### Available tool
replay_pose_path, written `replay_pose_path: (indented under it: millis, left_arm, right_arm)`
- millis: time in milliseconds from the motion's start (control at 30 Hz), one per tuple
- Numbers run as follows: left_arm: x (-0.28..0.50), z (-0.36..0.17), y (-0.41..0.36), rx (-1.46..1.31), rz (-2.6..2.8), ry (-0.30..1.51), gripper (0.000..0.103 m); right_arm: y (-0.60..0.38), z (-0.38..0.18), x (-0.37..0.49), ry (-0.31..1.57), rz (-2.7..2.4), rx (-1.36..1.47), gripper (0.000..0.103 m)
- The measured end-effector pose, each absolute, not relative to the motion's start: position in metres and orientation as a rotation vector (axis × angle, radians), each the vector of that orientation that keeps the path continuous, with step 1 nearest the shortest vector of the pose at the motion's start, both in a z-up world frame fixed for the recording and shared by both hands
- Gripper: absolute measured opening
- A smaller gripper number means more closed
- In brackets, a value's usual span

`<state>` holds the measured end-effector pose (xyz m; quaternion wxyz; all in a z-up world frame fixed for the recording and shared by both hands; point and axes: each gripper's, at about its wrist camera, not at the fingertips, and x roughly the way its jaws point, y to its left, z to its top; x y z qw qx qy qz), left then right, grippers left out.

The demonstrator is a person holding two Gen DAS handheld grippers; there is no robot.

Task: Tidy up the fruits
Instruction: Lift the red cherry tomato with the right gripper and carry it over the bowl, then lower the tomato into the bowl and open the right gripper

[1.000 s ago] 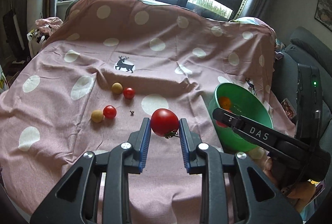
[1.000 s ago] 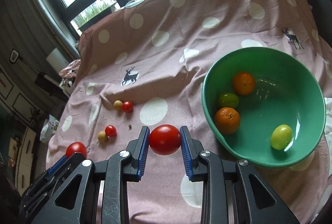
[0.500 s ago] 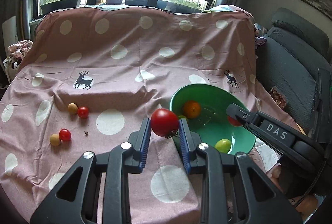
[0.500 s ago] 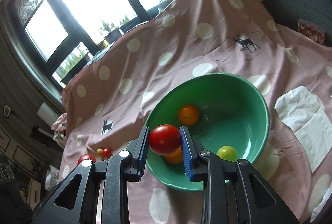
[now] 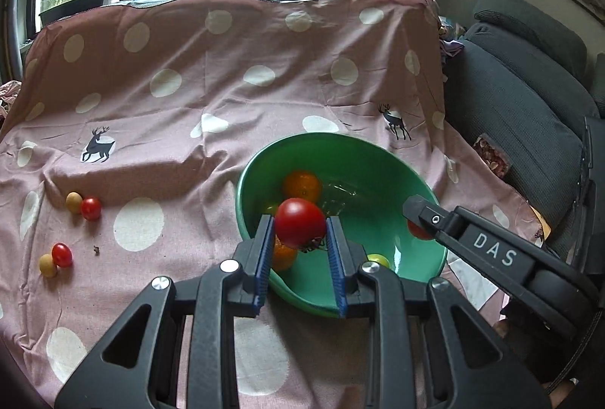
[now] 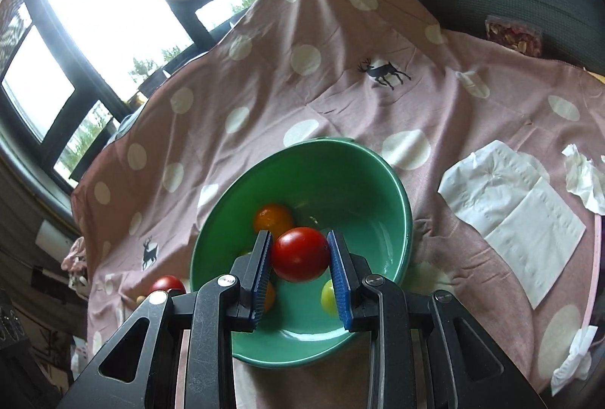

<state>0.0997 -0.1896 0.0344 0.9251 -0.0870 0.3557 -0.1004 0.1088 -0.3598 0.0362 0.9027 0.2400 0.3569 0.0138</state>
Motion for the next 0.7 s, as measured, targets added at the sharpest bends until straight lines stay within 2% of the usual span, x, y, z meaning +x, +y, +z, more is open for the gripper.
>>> replay_pose_path:
  millis: [700]
  left_arm:
    - [0.118, 0.008, -0.215, -0.157, -0.279, 0.828, 0.027]
  right_arm:
    - [-0.374, 0.025, 0.113, 0.783, -0.077, 0.484, 0.031]
